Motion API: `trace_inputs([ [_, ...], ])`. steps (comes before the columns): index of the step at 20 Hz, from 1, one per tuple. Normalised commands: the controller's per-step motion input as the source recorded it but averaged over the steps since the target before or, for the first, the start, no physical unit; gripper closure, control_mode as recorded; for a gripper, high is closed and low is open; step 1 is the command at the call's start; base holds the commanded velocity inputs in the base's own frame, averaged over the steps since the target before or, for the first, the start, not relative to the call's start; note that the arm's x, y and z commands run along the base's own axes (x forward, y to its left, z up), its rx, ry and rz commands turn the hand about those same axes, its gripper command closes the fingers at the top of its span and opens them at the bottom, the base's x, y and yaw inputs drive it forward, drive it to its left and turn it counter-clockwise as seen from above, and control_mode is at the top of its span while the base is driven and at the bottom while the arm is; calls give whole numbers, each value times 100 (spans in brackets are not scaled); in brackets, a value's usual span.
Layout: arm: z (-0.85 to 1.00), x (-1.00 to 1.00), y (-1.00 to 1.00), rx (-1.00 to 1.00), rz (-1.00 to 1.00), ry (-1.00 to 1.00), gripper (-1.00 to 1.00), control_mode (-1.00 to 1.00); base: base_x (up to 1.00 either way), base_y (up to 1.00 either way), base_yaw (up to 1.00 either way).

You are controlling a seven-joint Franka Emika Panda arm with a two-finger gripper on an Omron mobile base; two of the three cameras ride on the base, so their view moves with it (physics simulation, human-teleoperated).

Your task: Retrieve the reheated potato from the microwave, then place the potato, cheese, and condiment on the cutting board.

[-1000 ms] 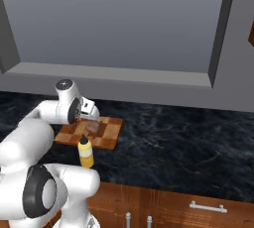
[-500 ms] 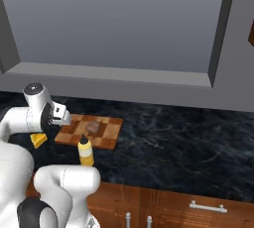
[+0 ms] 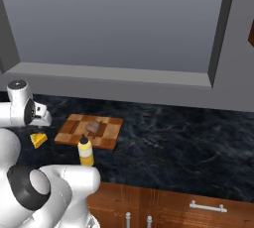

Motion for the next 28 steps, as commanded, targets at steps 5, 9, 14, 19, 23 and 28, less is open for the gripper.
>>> trace_inputs([
  [5,-35,6,27,-12,-1,4,-100,-100,0,0,0],
  [9,-45,12,3,-13,-3,0,-100,-100,0,0,0],
  [14,-34,29,0,-4,-1,9,-100,-100,0,0,0],
  [19,-42,18,0,0,0,17,-100,-100,0,0,0],
  [23,-42,11,3,0,0,13,-100,-100,0,0,0],
  [28,-36,9,9,0,0,10,-100,-100,0,0,0],
])
